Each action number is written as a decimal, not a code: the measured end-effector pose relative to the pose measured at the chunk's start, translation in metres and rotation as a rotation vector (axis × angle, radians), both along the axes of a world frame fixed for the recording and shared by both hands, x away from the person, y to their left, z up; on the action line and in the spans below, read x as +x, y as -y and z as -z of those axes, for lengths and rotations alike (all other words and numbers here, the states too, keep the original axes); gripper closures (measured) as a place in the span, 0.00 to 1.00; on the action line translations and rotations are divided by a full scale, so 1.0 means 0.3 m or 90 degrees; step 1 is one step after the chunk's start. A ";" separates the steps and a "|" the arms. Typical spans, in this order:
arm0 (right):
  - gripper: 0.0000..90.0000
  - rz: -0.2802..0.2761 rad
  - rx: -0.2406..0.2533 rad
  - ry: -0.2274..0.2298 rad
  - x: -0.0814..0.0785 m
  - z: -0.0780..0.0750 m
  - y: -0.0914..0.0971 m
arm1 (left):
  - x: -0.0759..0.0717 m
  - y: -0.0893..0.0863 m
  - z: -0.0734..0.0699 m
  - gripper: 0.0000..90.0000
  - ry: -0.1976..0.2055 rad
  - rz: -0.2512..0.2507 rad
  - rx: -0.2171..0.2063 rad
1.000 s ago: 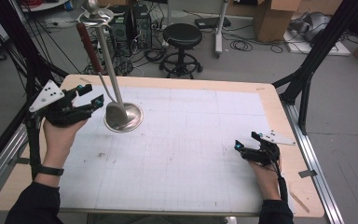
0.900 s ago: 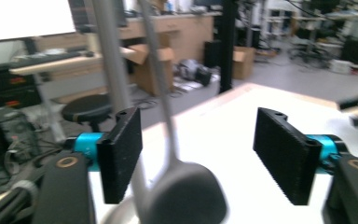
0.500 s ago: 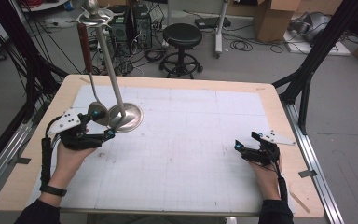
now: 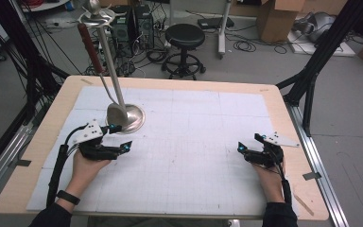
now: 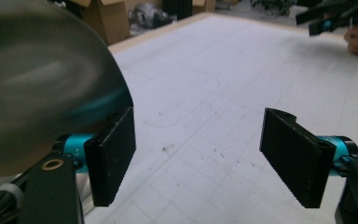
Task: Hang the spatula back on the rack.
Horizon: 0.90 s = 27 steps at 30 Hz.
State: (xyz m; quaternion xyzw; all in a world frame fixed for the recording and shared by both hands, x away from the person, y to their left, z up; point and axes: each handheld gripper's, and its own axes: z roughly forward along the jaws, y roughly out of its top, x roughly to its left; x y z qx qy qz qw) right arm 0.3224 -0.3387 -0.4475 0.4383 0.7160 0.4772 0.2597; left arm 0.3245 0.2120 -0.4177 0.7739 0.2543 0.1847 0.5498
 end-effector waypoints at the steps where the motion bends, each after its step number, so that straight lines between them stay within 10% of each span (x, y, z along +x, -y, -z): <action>1: 0.18 -0.001 -0.001 0.001 0.000 0.000 0.000 | 0.003 0.008 0.012 0.30 -0.011 0.009 0.005; 7: 0.18 -0.002 0.002 0.001 0.001 0.001 0.000 | -0.018 0.010 0.057 0.34 0.014 0.001 -0.004; 27: 0.18 -0.007 -0.004 0.000 0.001 0.001 -0.003 | -0.013 0.003 0.106 0.24 -0.015 -0.021 0.010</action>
